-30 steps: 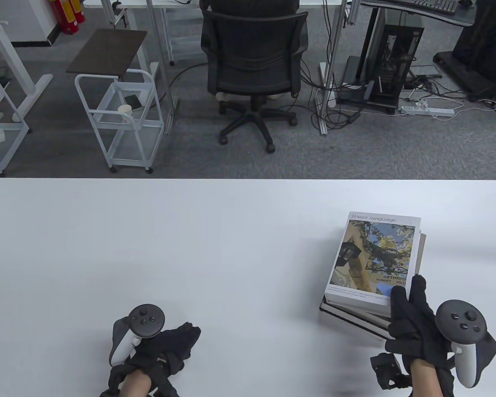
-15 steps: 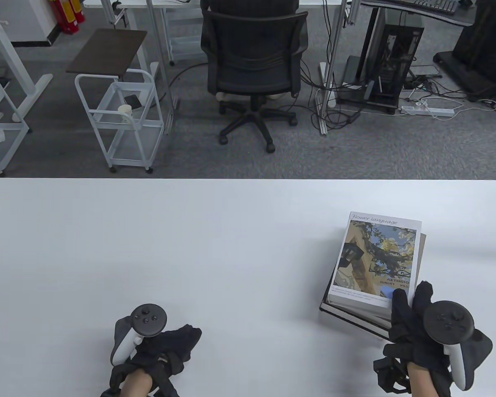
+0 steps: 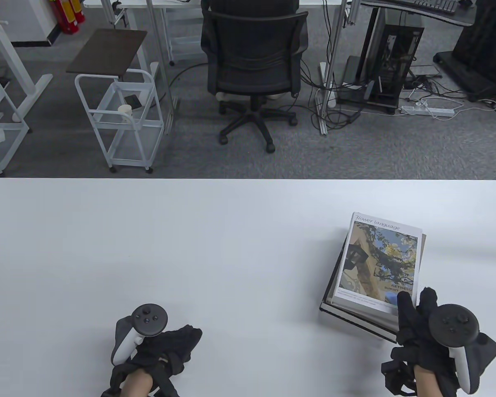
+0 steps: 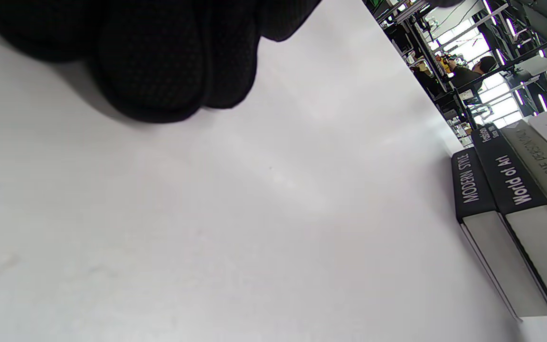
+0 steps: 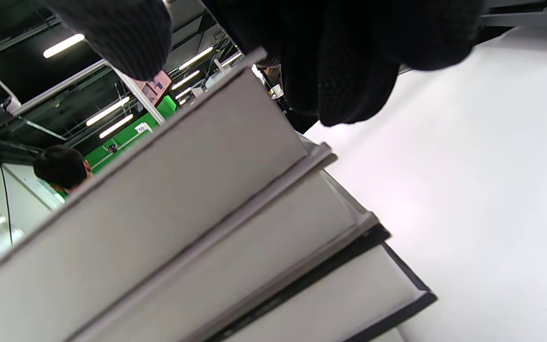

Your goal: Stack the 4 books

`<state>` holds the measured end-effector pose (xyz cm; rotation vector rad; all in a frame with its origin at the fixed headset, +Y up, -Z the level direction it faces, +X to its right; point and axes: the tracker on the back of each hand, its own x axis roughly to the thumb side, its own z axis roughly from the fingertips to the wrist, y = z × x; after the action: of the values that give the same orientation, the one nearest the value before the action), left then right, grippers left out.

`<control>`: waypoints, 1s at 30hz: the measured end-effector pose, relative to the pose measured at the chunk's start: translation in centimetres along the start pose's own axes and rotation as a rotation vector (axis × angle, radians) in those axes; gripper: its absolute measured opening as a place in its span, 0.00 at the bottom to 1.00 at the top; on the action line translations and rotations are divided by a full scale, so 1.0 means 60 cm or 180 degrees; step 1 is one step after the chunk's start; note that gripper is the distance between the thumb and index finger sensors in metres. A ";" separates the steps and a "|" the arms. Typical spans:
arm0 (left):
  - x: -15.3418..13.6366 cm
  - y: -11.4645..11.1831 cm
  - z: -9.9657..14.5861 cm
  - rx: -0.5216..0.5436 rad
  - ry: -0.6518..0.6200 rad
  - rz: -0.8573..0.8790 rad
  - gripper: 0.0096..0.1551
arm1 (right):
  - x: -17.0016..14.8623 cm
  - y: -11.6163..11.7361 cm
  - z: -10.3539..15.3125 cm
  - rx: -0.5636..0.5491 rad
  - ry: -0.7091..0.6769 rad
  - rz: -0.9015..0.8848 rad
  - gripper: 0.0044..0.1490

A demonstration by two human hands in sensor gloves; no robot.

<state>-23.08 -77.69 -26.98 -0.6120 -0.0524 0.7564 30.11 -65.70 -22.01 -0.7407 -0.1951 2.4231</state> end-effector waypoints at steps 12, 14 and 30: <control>0.001 0.000 -0.001 -0.0022 0.0044 0.0001 0.47 | -0.088 0.023 -0.068 0.1043 0.0362 -0.2065 0.64; 0.001 0.000 -0.001 -0.0024 0.0050 -0.0001 0.47 | -0.094 0.029 -0.075 0.0986 0.0322 -0.2183 0.64; 0.000 0.001 -0.002 -0.0075 0.0126 0.0042 0.47 | -0.109 0.079 -0.105 0.1588 0.0311 -0.2438 0.64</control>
<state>-23.08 -77.69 -27.10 -0.6502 -0.0209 0.7571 35.58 -73.57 -25.64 -0.4373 0.1454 1.6025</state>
